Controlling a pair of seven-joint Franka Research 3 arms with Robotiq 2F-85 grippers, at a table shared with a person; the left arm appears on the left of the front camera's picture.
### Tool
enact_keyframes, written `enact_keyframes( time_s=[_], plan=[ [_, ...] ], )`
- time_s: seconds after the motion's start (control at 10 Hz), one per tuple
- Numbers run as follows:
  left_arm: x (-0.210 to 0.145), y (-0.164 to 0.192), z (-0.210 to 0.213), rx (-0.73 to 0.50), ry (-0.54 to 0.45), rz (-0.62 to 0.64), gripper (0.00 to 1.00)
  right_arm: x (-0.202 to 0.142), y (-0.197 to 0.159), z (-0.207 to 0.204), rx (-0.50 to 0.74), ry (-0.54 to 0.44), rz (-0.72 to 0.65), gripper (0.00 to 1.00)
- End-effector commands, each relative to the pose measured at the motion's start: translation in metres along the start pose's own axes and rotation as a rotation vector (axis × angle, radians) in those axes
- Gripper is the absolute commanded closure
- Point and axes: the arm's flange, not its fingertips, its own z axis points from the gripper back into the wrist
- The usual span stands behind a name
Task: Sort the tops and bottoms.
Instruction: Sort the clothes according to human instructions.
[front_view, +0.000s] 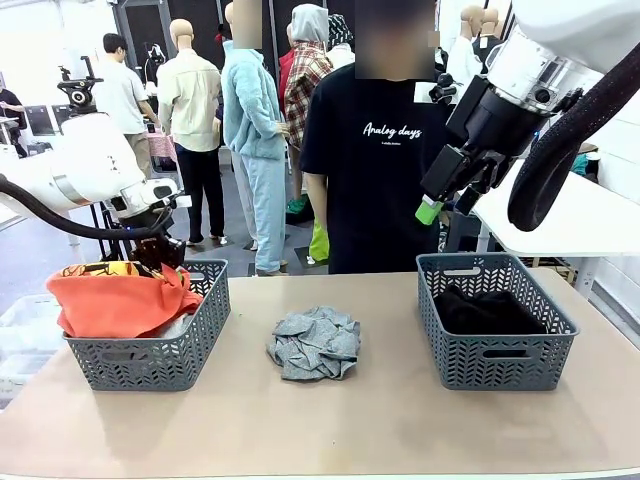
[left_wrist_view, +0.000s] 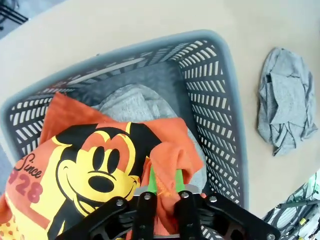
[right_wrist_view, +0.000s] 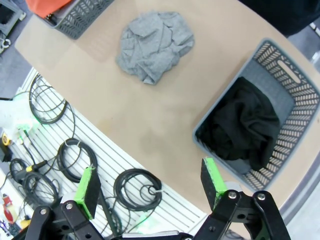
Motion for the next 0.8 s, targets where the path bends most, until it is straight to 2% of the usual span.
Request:
enact_keyframes(
  time_s=[0.0, 0.2, 0.4, 0.5, 0.7],
  plan=[
    [-0.004, -0.008, 0.009, 0.053, -0.049, -0.012, 0.4, -0.004, -0.001, -0.002, -0.012, 0.007, 0.002, 0.0],
    [-0.002, -0.017, 0.02, 0.045, -0.059, -0.027, 0.02, -0.004, -0.001, -0.002, -0.012, 0.007, 0.002, 0.0],
    [0.002, -0.023, 0.034, 0.053, -0.054, -0.024, 0.0, -0.004, -0.001, -0.002, -0.012, 0.007, 0.002, 0.0],
    [0.002, -0.021, 0.039, 0.096, -0.028, -0.003, 0.0, -0.004, -0.001, -0.002, -0.012, 0.007, 0.002, 0.0],
    [0.002, -0.017, 0.046, 0.134, -0.05, -0.017, 0.0, -0.004, -0.001, -0.002, -0.012, 0.007, 0.002, 0.0]
  ],
)
